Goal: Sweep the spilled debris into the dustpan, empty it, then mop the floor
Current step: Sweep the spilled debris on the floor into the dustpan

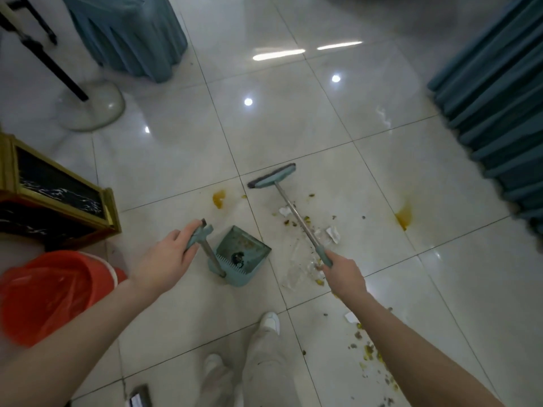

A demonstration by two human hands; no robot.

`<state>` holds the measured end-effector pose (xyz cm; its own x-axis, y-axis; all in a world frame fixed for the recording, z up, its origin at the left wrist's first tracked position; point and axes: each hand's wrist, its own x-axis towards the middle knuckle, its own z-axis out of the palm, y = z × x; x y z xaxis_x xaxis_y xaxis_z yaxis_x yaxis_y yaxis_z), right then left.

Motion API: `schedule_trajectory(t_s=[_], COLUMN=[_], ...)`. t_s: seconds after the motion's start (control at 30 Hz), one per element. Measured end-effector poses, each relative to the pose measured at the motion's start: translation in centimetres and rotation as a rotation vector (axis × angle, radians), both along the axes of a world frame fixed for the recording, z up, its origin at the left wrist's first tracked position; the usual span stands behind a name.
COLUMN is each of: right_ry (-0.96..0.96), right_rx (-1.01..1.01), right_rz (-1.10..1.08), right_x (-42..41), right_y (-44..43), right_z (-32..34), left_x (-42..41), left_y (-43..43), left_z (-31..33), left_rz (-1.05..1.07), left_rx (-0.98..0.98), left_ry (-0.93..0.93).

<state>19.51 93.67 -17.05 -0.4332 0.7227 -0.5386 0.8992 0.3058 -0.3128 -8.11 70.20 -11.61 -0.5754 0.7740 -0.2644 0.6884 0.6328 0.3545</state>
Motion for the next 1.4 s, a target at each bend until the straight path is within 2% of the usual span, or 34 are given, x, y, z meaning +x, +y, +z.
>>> schedule_trajectory(t_s=[0.2,0.37,0.63,0.77,1.0,1.2,1.4], right_ry=[0.013,-0.082,-0.225,-0.322,-0.414,-0.318,-0.166], right_rx=[0.032,0.034,0.035,0.053,0.016,-0.012,0.03], right_rz=[0.132,0.172,0.141,0.09,-0.013,-0.121,-0.19], right_x=[-8.3,-9.2,1.6,7.8,14.5,15.4,12.2], right_y=[3.0,2.8,-1.7,-6.1,-15.7,-19.3,-15.1], right_z=[-3.0,-5.6,-5.6,-4.6,-1.2,1.9,3.8], left_x=[-1.0,-1.5,-1.4,-0.9,0.1,0.4,0.9], left_y=[0.3,0.8,-0.6,-2.3,-6.6,-7.8,-7.0], left_z=[-0.4,-0.6,-1.1,-0.7,1.1,2.2,2.6], left_rz=[-0.004,-0.016,-0.026,-0.054,-0.184,-0.255,-0.251], left_rx=[0.006,-0.002,0.037,0.035,0.062,0.171,0.158], left_ry=[0.068,0.086,0.057,0.014,0.071,0.059,0.056])
